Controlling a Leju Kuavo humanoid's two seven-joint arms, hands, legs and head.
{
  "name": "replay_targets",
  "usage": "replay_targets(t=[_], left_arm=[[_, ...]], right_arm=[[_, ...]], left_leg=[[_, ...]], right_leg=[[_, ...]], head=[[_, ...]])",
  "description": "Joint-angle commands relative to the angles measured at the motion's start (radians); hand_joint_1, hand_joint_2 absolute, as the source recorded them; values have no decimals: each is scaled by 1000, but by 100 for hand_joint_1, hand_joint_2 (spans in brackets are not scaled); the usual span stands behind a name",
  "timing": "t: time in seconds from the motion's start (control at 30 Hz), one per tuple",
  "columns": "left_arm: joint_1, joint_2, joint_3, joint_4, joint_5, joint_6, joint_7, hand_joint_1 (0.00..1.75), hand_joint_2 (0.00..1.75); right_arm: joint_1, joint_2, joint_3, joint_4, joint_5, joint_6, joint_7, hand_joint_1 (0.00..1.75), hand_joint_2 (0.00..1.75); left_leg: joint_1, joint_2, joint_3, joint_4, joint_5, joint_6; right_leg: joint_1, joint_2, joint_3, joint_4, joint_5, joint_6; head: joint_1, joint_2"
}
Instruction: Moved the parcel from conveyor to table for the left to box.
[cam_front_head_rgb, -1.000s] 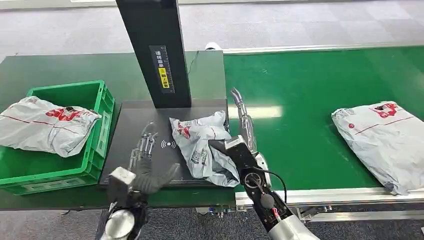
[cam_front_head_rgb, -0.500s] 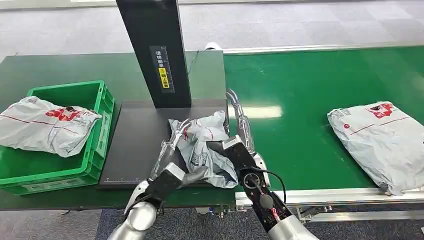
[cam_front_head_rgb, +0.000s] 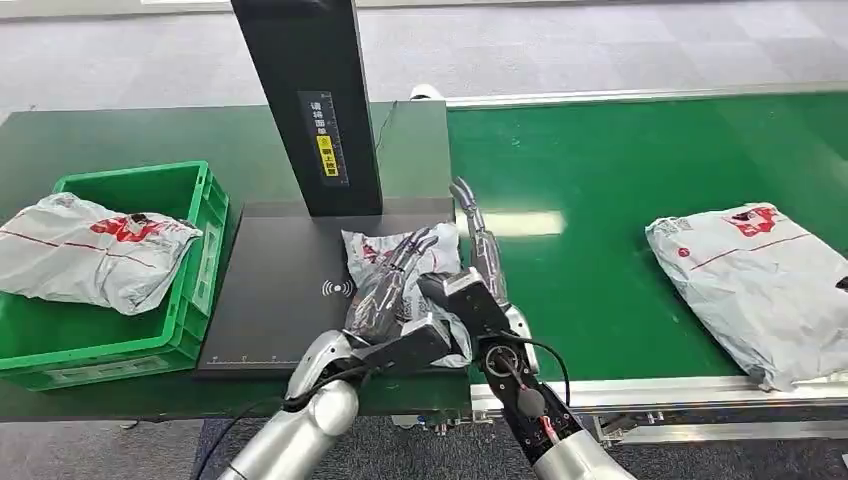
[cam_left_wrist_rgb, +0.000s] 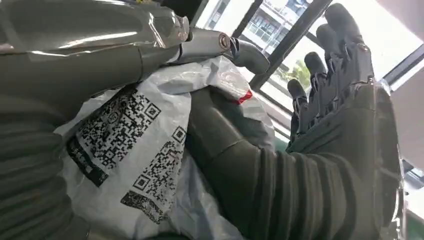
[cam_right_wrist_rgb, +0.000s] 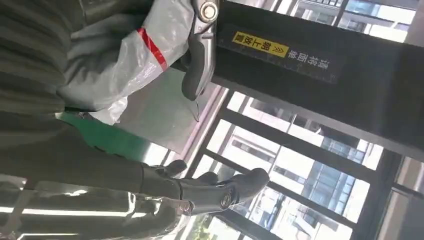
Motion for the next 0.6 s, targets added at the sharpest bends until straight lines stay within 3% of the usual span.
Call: replay_targets(t=[0.03, 0.27, 0.6], left_arm=[[-116, -40, -96, 288, -181, -13, 153, 0, 175], [-169, -68, -75, 465, -284, -36, 194, 0, 175], [-177, -79, -67, 538, -315, -148, 193, 2, 175]], right_arm=[[-68, 14, 15, 67, 5, 18, 7, 0, 175], [-99, 38, 16, 114, 2, 29, -6, 0, 175], [-139, 53, 16, 164, -9, 35, -14, 0, 175]], left_leg=[[0, -2, 2, -1, 0, 3], [-1, 1, 2, -1, 0, 3], [-1, 1, 1, -1, -1, 3]], right_leg=[[1, -3, 2, -1, 0, -3], [0, 1, 3, 0, 0, -3], [-1, 2, 2, 0, 1, -3]], head=[[0, 0], [0, 0], [0, 0]])
